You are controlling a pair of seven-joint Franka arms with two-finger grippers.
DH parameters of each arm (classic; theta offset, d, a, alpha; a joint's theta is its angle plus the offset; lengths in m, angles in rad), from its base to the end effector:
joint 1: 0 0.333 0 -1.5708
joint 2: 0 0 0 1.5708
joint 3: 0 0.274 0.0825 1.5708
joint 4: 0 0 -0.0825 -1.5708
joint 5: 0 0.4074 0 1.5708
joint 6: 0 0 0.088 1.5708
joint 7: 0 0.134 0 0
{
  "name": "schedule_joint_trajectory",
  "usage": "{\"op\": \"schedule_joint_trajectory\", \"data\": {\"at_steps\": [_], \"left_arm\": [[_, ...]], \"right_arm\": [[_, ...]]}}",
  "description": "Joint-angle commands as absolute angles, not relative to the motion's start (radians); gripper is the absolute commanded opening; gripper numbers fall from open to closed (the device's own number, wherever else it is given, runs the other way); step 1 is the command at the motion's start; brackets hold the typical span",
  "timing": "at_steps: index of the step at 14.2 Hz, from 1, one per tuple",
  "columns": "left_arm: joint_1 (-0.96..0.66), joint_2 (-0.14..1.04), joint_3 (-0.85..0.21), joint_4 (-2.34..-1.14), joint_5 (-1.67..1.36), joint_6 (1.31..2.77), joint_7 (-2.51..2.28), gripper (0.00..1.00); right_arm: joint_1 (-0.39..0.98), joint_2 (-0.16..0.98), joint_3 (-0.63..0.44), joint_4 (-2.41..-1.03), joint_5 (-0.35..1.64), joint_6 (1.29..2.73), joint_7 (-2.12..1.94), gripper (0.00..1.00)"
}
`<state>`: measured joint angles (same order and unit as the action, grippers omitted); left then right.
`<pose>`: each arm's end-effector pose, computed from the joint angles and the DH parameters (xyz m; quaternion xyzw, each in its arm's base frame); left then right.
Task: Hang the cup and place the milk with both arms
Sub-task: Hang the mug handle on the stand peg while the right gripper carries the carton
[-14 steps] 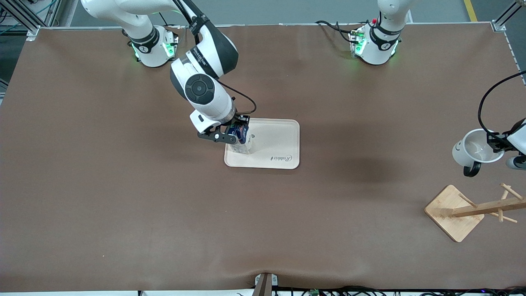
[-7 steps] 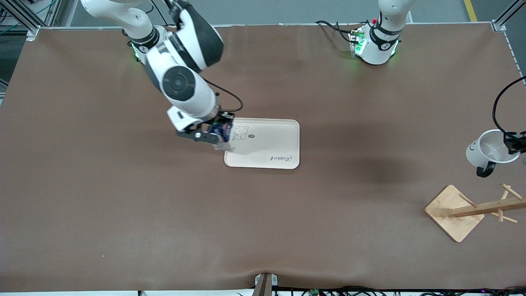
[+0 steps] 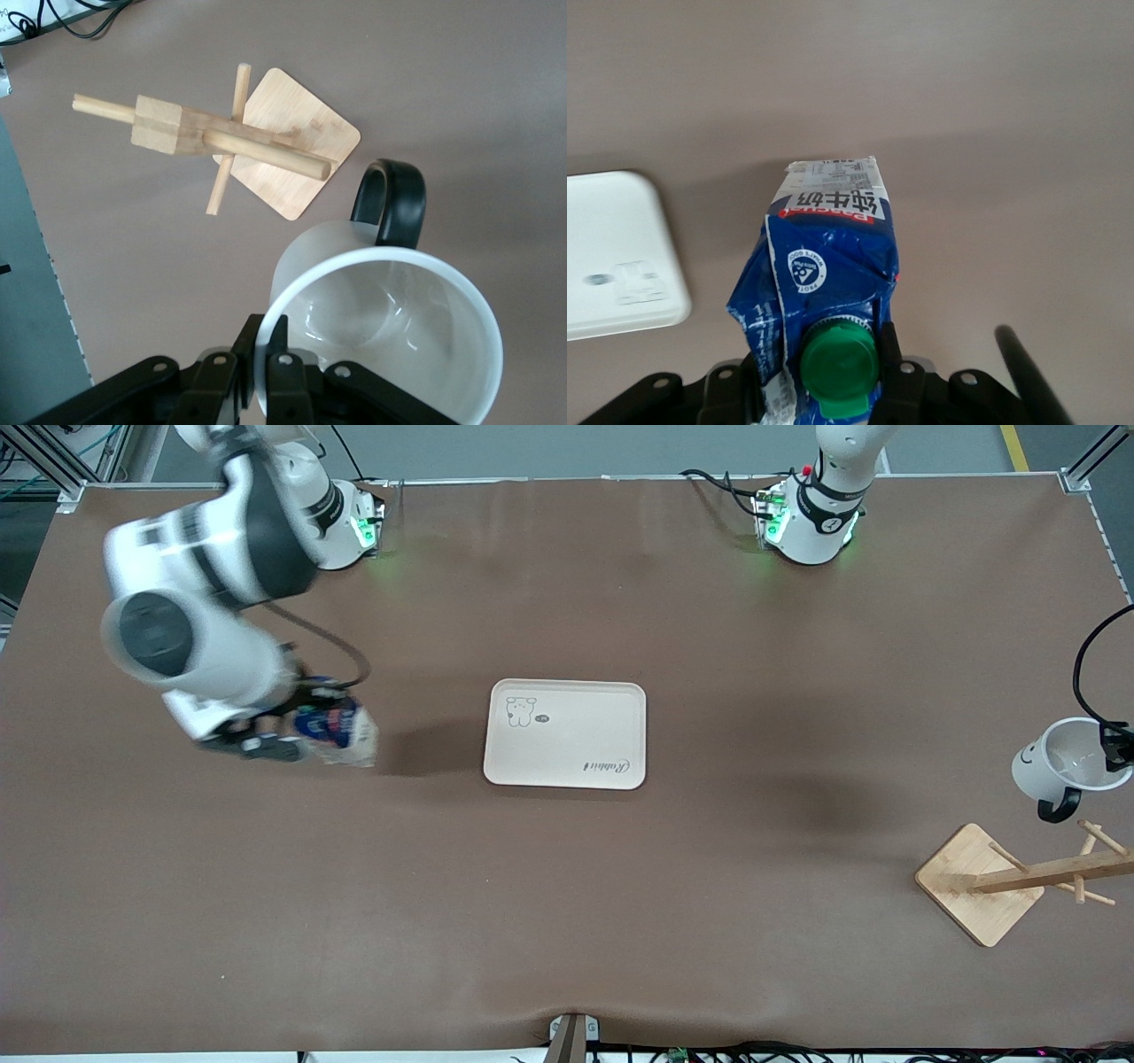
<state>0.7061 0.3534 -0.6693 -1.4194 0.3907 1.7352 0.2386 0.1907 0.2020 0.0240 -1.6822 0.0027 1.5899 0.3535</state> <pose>0.6571 0.1201 0.4670 -0.9899 0.1115 -0.0066 0.0870 0.5805 0.1264 0.3840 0.9868 -0.0687 -0.1418 0.0375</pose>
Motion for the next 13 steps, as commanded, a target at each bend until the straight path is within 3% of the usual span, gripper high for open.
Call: {"op": "schedule_joint_trajectory", "data": {"at_steps": [1,7,13], "left_arm": [[0.710,0.379,-0.678,-1.381,0.376,1.746,0.258,0.00],[0.712,0.391,-0.678,-1.370,0.377,1.750,0.262,0.00],[0.713,0.397,-0.657,-1.367,0.377,1.762,0.281,0.00]], "right_arm": [[0.042,0.166,0.046,-1.767,-0.006,1.615,0.208,0.00],[-0.103,0.158,0.044,-1.971,-0.052,1.825,0.006,0.00],[-0.144,0.153,0.044,-2.077,-0.052,1.887,0.005,0.00]]}}
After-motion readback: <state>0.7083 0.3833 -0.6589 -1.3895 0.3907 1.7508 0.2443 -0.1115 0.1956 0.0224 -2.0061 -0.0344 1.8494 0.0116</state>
